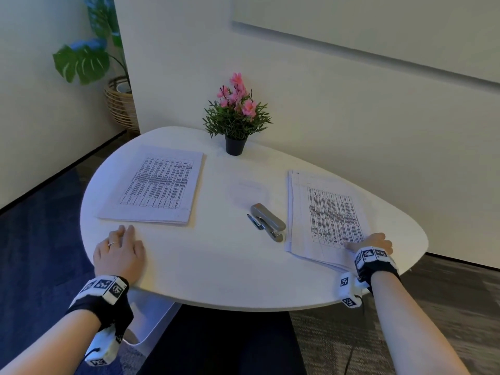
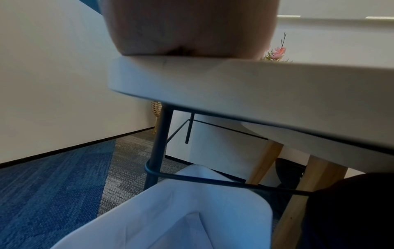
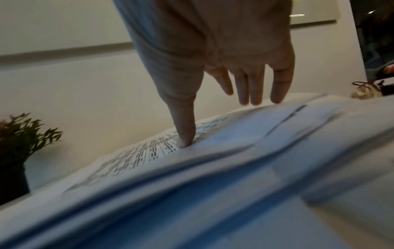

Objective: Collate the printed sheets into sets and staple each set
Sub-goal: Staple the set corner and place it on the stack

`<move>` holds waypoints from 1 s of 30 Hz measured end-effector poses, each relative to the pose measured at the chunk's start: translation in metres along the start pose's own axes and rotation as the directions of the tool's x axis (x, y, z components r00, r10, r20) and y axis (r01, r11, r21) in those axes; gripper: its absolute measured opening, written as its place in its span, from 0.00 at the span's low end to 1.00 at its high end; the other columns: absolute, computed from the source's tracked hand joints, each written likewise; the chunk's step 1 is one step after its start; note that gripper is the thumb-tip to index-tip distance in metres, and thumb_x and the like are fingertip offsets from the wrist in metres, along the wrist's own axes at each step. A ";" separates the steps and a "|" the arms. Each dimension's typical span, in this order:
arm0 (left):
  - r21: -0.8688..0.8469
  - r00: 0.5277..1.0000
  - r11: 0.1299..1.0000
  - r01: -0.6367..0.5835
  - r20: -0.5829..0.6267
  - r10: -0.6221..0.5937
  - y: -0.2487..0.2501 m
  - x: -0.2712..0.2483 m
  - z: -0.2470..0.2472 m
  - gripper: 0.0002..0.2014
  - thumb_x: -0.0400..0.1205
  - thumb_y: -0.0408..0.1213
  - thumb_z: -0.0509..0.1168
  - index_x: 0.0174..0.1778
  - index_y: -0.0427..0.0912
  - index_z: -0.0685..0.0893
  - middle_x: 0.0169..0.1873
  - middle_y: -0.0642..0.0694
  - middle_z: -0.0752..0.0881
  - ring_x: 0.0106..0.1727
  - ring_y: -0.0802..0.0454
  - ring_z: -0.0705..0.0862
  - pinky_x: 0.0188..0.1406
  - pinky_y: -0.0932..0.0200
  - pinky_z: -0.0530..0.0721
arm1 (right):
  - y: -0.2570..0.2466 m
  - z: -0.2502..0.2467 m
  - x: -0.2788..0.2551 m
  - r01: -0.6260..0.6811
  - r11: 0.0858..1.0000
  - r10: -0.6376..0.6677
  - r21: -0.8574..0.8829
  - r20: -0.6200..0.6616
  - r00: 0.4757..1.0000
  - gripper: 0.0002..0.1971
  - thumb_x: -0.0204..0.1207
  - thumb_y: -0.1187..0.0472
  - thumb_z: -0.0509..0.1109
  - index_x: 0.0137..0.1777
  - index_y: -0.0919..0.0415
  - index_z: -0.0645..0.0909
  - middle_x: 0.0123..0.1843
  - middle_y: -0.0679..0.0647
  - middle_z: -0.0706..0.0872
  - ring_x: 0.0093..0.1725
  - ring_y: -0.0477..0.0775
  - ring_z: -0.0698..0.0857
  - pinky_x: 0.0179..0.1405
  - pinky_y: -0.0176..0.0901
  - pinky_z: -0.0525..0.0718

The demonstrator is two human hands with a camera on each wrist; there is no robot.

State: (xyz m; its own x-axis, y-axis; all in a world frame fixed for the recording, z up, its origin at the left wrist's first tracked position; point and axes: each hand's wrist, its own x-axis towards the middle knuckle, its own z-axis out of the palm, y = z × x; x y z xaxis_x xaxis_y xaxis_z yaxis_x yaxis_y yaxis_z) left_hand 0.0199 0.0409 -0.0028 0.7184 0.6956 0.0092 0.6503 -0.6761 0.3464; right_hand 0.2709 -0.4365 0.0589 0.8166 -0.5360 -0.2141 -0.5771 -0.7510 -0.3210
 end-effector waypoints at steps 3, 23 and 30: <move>-0.009 1.000 1.000 0.005 -0.021 -0.005 -0.001 -0.002 -0.001 0.25 0.86 0.46 0.49 0.80 0.48 0.63 0.81 0.43 0.61 0.80 0.40 0.60 0.79 0.47 0.53 | 0.004 0.001 0.005 0.004 1.000 -0.004 0.009 0.022 1.000 0.51 0.54 0.46 0.86 0.70 0.74 0.65 0.68 0.70 0.75 0.69 0.69 0.74 0.67 0.63 0.76; 0.001 1.000 1.000 -0.002 -0.017 0.002 -0.003 -0.003 -0.001 0.26 0.86 0.50 0.48 0.82 0.50 0.60 0.82 0.45 0.58 0.81 0.42 0.58 0.81 0.45 0.51 | 0.022 -0.006 -0.046 0.449 0.820 -0.304 0.354 -0.396 0.866 0.08 0.84 0.62 0.60 0.52 0.70 0.72 0.38 0.66 0.79 0.41 0.69 0.83 0.37 0.49 0.76; 0.026 0.986 0.998 0.049 0.157 -0.053 0.030 0.007 -0.031 0.24 0.85 0.51 0.54 0.75 0.46 0.70 0.79 0.41 0.65 0.76 0.39 0.67 0.77 0.40 0.59 | 0.015 -0.035 -0.073 0.551 0.555 -0.389 0.623 -0.391 0.834 0.11 0.83 0.62 0.63 0.58 0.70 0.79 0.46 0.60 0.81 0.51 0.58 0.79 0.51 0.46 0.73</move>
State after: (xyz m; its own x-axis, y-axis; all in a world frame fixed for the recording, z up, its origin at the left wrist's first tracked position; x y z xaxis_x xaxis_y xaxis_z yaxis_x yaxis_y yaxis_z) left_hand 0.0371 0.0324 0.0364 0.7131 0.6834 -0.1566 0.6910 -0.6473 0.3217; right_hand 0.2020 -0.4223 0.1023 0.9012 -0.3055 0.3073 0.1367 -0.4724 -0.8707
